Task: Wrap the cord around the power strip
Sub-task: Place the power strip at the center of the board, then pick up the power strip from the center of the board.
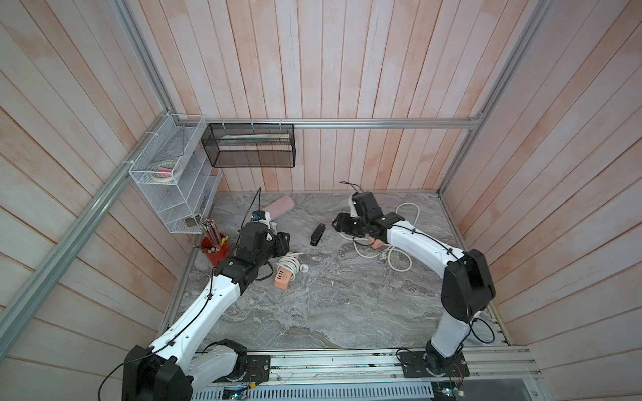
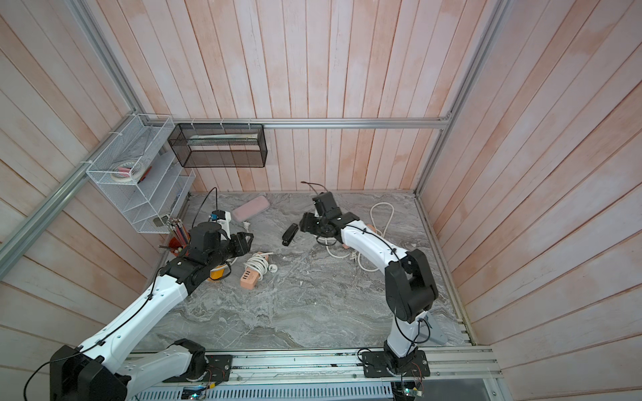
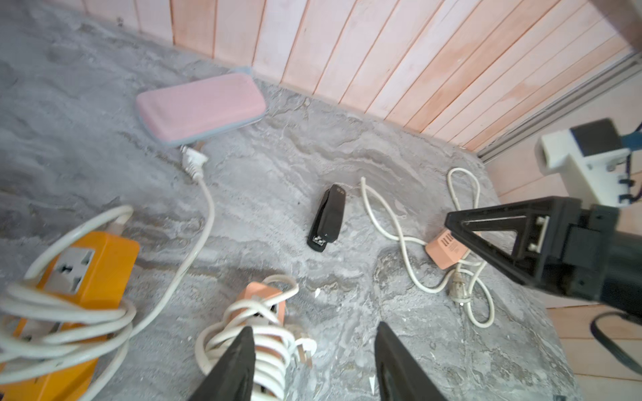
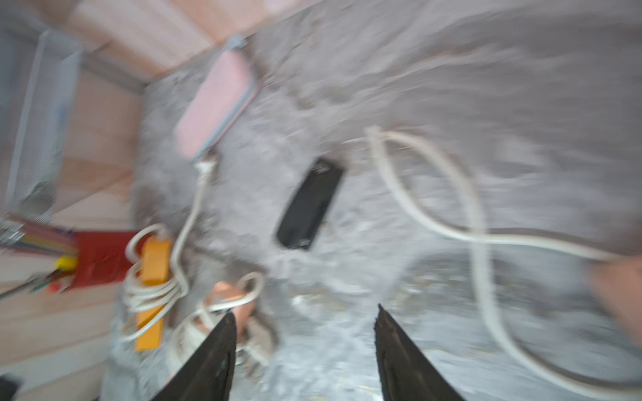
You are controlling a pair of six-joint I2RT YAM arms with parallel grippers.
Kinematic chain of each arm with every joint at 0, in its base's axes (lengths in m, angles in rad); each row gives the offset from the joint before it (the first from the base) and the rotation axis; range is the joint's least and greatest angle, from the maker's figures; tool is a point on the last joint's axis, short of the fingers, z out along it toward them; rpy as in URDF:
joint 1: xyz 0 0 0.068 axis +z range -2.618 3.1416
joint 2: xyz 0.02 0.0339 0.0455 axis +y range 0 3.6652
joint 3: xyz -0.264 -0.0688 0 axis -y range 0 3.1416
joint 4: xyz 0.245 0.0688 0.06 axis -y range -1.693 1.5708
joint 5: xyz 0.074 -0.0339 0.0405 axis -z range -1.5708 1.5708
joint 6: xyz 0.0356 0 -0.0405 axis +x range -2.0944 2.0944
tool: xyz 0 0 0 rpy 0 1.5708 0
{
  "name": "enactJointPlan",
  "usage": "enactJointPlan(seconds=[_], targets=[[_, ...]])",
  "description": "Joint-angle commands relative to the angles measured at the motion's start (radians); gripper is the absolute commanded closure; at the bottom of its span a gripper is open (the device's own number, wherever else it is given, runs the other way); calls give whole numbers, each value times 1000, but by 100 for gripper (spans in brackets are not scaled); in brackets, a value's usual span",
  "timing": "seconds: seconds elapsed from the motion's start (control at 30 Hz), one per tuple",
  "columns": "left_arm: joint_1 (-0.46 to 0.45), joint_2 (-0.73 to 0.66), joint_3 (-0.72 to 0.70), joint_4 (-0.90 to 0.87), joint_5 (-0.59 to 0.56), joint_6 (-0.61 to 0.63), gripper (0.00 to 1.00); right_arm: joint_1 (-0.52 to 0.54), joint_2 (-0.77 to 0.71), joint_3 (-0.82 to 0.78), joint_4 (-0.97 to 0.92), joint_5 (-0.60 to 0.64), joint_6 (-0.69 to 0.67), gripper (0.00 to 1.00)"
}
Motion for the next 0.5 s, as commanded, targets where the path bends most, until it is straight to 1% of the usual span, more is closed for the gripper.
enactJointPlan(seconds=[0.0, 0.1, 0.17, 0.3, 0.47], targets=[[-55, 18, 38, 93, 35, 117, 44, -173, -52, -97, -94, 171, -52, 33], [-111, 55, 63, 139, 21, 162, 44, -288, -32, -112, -67, 228, -53, 30], [-135, 84, 75, 156, 25, 169, 43, -324, 14, -79, -61, 238, -40, 29], [-191, 138, 98, 175, 17, 189, 43, -336, 142, 35, -81, 257, -4, 29], [-221, 160, 90, 201, 22, 179, 43, -334, 276, 145, -105, 249, 40, 31]])
